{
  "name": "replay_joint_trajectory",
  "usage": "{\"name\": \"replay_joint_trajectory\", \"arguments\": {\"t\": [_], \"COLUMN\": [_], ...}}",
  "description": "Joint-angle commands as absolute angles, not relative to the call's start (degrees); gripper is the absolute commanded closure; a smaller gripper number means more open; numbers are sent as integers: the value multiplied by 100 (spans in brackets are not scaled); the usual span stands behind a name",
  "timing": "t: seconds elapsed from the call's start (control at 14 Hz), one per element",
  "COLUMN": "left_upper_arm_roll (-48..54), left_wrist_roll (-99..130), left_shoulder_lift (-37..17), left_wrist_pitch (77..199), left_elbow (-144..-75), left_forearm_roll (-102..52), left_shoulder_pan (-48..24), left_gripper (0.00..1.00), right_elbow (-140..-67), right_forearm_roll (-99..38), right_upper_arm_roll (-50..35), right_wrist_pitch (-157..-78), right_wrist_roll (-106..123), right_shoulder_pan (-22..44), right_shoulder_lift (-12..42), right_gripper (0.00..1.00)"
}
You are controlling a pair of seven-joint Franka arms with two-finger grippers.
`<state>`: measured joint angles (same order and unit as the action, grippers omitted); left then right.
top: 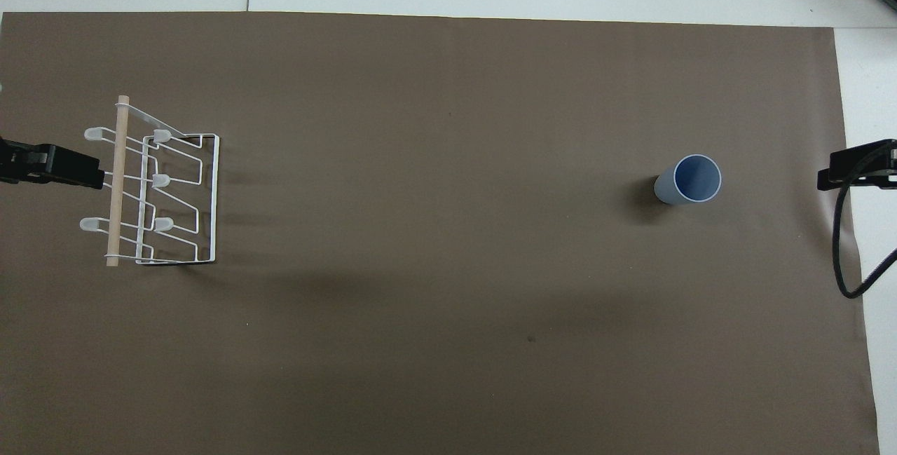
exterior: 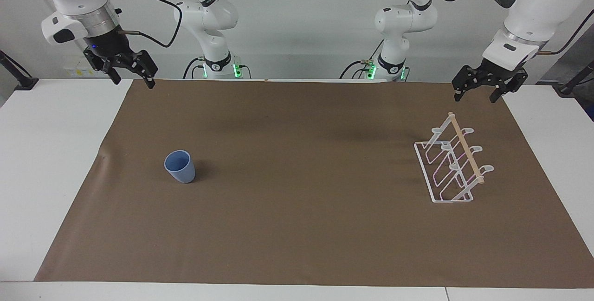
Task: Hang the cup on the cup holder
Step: 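Move the right gripper toward the light blue cup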
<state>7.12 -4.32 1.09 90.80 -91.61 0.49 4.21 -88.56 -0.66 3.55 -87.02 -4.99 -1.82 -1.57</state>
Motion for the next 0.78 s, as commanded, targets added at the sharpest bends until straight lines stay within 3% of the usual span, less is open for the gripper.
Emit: {"name": "replay_joint_trajectory", "arguments": {"t": [0.0,0.5,0.71], "left_upper_arm_roll": [650,650,650], "left_wrist_roll": [-431,-431,-431], "left_shoulder_lift": [281,281,281], "left_wrist_pitch": [9149,9149,9149], "left_elbow": [-9360,-9360,-9360], "left_forearm_roll": [0,0,0], "left_shoulder_pan": [387,387,387], "left_gripper": [0,0,0], "right_elbow": [-9130,-9263,-10174], "right_forearm_roll": [-123,-105,-114], "right_upper_arm_roll": [343,378,378], "right_wrist_pitch": [-8727,-9104,-10278], "right_wrist_roll": [-448,-378,-396], "right_shoulder_pan": [-220,-273,-246], "right_shoulder_lift": [-272,-246,-509], "right_gripper": [0,0,0]}}
